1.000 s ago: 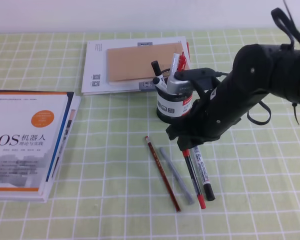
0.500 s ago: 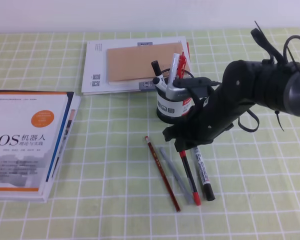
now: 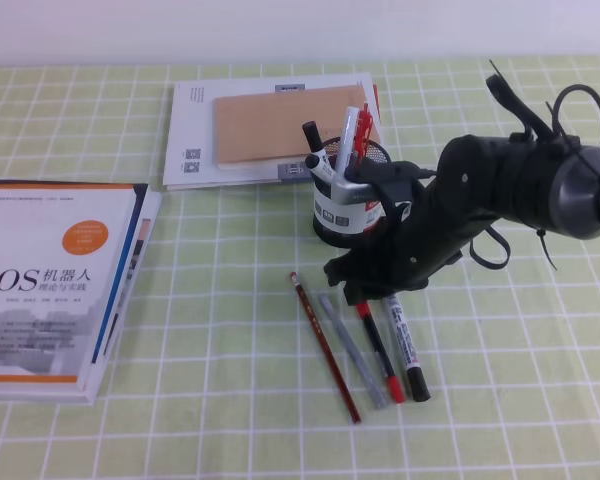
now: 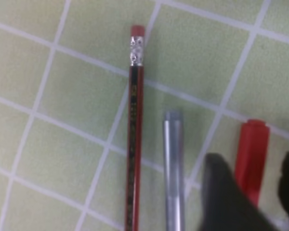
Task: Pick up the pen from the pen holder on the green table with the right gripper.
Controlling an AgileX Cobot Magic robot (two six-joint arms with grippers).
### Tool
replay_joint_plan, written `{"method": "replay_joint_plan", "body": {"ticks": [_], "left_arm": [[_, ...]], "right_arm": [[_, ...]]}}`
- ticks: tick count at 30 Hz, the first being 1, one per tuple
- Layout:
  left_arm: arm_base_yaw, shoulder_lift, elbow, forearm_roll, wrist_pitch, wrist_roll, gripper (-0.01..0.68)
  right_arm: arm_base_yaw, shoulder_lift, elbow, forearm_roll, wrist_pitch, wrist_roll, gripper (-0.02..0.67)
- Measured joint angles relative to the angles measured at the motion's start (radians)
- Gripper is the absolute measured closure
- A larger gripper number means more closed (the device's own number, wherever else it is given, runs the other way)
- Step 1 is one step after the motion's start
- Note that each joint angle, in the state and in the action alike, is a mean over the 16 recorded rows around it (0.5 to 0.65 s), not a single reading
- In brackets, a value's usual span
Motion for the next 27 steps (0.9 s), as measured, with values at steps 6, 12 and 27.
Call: {"method": "replay_joint_plan", "body": {"ticks": [6, 12, 27], "left_arm": [[0.0, 0.0, 0.0, 0.0, 0.0, 0.0, 0.68], [0.0, 0.0, 0.0, 0.0, 0.0, 0.0, 0.68], [0.0, 0.0, 0.0, 0.0, 0.0, 0.0, 0.68]], "right_arm": [[0.005, -0.032, 0.004, -0.02, 0.003, 0.0, 0.403], [0.015, -0.168, 0.046, -0.059, 0.017, 0.0, 0.462], [0.028, -0.765, 0.363, -0.154, 0.066, -0.002, 0.657]]}}
